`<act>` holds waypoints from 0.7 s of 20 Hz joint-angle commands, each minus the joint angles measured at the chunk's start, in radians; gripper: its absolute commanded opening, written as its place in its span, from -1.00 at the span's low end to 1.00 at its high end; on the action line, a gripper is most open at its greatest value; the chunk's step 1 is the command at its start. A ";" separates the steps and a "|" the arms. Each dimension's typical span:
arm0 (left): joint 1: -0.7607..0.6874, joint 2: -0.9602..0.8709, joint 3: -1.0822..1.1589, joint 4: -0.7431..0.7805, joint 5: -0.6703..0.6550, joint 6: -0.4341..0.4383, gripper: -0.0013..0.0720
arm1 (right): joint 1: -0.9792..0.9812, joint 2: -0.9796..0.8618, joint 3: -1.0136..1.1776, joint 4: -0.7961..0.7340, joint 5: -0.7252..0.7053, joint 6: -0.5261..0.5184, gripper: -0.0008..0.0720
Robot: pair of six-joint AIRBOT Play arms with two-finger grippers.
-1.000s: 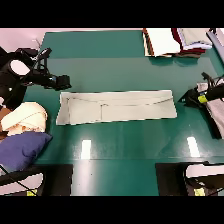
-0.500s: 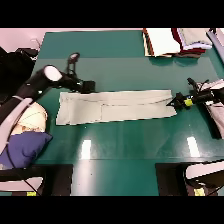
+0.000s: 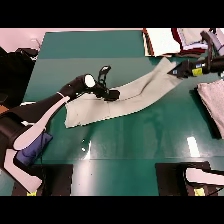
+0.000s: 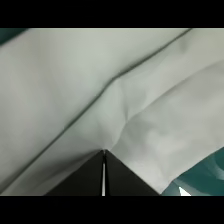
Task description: Fold the shirts.
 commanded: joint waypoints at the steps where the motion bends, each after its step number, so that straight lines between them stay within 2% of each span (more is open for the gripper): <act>1: -0.026 -0.052 0.026 -0.027 0.003 0.000 -0.90 | 0.113 0.049 0.100 0.025 0.012 0.055 -0.94; 8: 0.000 -0.038 0.065 -0.027 -0.055 -0.003 -0.90 | 0.320 0.048 0.177 0.026 -0.066 0.116 -0.94; 11: 0.090 0.048 0.089 -0.005 -0.097 -0.005 -0.90 | 0.394 0.048 0.177 0.026 -0.100 0.119 -0.94; 14: 0.227 0.204 0.089 0.100 -0.140 0.000 -0.90 | 0.502 0.025 0.177 0.076 -0.173 0.115 -0.94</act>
